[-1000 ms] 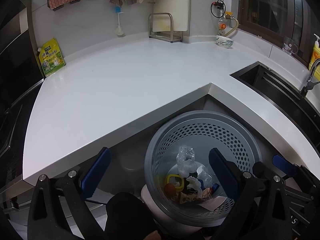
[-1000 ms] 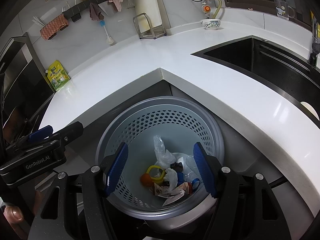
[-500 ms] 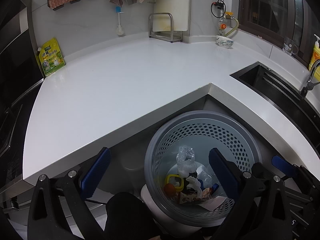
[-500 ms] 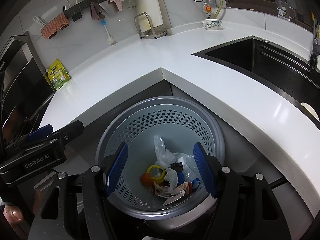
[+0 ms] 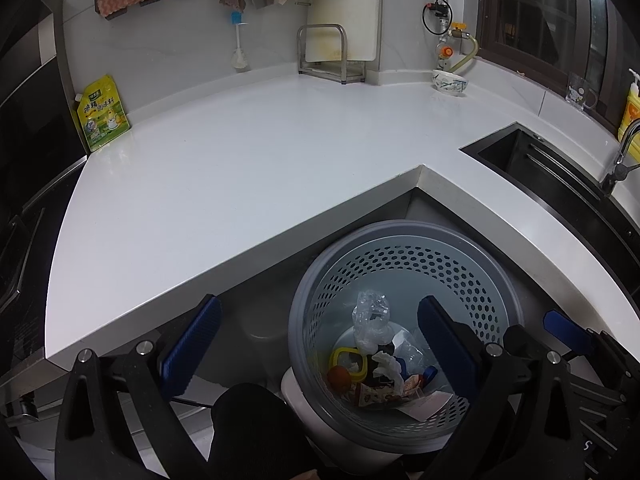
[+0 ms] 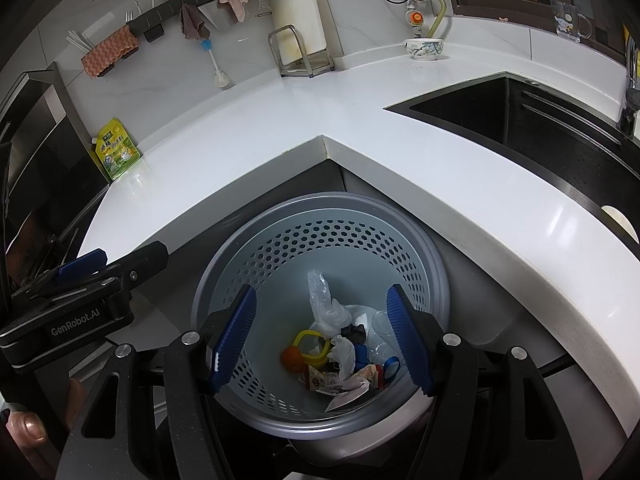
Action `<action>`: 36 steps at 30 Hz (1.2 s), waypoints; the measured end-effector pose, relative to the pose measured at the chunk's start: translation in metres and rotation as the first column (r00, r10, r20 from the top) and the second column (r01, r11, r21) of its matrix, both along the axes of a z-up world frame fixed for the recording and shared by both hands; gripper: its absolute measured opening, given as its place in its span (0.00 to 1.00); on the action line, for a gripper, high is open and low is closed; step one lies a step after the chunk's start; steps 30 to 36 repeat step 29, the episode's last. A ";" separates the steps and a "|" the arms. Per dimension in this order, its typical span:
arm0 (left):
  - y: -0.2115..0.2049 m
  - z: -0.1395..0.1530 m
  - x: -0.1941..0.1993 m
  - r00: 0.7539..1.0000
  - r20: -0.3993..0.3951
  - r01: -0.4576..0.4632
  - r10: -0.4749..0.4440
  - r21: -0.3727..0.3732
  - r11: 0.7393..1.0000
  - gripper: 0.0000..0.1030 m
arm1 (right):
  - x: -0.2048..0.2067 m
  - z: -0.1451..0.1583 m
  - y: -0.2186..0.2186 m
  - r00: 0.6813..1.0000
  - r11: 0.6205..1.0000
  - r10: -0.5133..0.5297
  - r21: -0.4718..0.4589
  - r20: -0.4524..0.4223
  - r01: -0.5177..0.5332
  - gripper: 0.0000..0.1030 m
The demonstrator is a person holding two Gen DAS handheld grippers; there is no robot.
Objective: Collect trash
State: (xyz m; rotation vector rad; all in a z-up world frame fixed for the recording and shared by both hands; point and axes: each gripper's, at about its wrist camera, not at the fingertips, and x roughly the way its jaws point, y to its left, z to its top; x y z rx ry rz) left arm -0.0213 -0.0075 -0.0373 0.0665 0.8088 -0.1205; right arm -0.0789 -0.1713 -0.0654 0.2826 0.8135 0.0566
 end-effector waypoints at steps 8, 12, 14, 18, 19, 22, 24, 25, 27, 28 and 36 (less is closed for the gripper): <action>-0.001 -0.002 0.000 1.000 -0.005 0.000 0.000 -0.002 1.000 0.94 | 0.000 0.000 0.000 1.000 1.000 0.000 -0.001 0.001 0.000 0.63; -0.001 -0.003 0.000 1.000 -0.008 -0.001 0.001 0.000 1.000 0.94 | 0.000 0.000 0.000 1.000 1.000 0.000 0.000 0.000 0.000 0.63; -0.001 -0.003 0.000 1.000 -0.008 -0.001 0.001 -0.001 1.000 0.94 | 0.000 0.000 0.000 1.000 1.000 0.000 -0.001 0.000 0.000 0.63; -0.002 -0.004 -0.001 1.000 -0.006 0.002 -0.002 0.005 1.000 0.94 | 0.000 0.000 0.000 1.000 1.000 0.000 0.000 0.000 0.000 0.63; -0.002 -0.004 -0.002 1.000 -0.006 0.002 -0.002 0.005 1.000 0.94 | 0.000 0.000 0.000 1.000 1.000 0.000 -0.001 0.000 0.000 0.63; -0.002 -0.004 -0.001 1.000 -0.010 -0.001 0.001 0.005 1.000 0.94 | 0.000 0.000 0.000 1.000 1.000 -0.001 0.000 0.000 0.001 0.63; -0.001 -0.004 0.000 1.000 -0.016 -0.006 0.006 0.001 1.000 0.94 | 0.000 0.000 0.000 1.000 1.000 -0.001 0.000 0.000 0.001 0.63; -0.001 -0.005 0.000 1.000 -0.019 -0.008 0.008 -0.001 1.000 0.94 | 0.000 0.000 0.000 1.000 1.000 0.000 0.001 0.000 0.000 0.63; -0.001 -0.005 -0.001 1.000 -0.018 -0.010 0.010 0.002 1.000 0.94 | 0.000 0.000 0.000 1.000 1.000 0.000 -0.001 0.001 0.000 0.63; -0.001 -0.005 0.000 1.000 -0.018 -0.010 0.010 0.003 1.000 0.94 | 0.000 0.000 0.000 1.000 1.000 0.000 -0.001 0.001 0.000 0.63; -0.001 -0.004 -0.001 1.000 -0.017 -0.010 0.010 0.002 1.000 0.94 | 0.000 0.000 0.000 1.000 1.000 0.000 0.000 0.000 0.000 0.63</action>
